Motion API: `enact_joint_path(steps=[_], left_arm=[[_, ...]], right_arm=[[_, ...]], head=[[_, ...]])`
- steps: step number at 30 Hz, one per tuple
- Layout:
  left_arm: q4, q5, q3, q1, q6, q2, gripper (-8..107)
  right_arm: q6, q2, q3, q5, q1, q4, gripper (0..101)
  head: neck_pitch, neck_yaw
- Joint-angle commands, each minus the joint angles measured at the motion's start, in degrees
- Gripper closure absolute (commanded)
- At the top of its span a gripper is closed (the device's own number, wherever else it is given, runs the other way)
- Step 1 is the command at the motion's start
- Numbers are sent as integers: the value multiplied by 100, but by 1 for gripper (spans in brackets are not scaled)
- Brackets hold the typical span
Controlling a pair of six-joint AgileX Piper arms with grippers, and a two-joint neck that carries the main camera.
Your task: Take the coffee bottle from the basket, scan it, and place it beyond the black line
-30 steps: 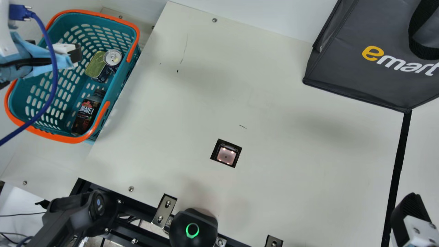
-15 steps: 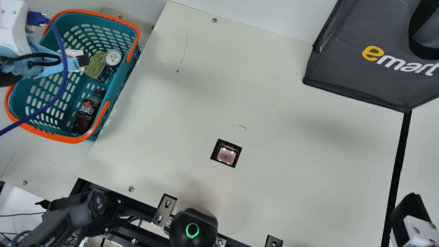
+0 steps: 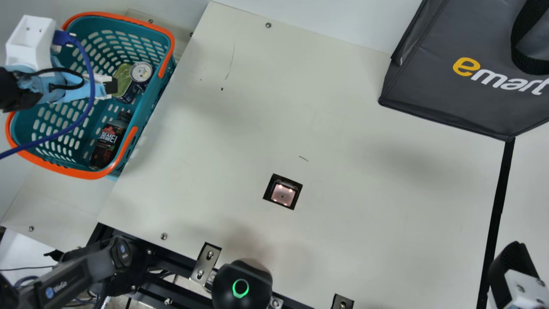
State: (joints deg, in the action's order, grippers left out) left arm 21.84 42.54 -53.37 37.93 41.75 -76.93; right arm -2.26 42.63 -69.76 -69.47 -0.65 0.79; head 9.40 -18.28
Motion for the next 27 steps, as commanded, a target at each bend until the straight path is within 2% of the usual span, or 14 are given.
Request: enact_joint_path(steps=[1, 27], left_arm=[[67, -84, 36, 40, 200, -130, 9], [839, -649, 92, 699, 2183, -1697, 9]], right_arm=[[0, 0, 0, 0, 0, 0, 10], [0, 0, 0, 7, 0, 0, 10]], head=[[-148, -14], [-148, -14]])
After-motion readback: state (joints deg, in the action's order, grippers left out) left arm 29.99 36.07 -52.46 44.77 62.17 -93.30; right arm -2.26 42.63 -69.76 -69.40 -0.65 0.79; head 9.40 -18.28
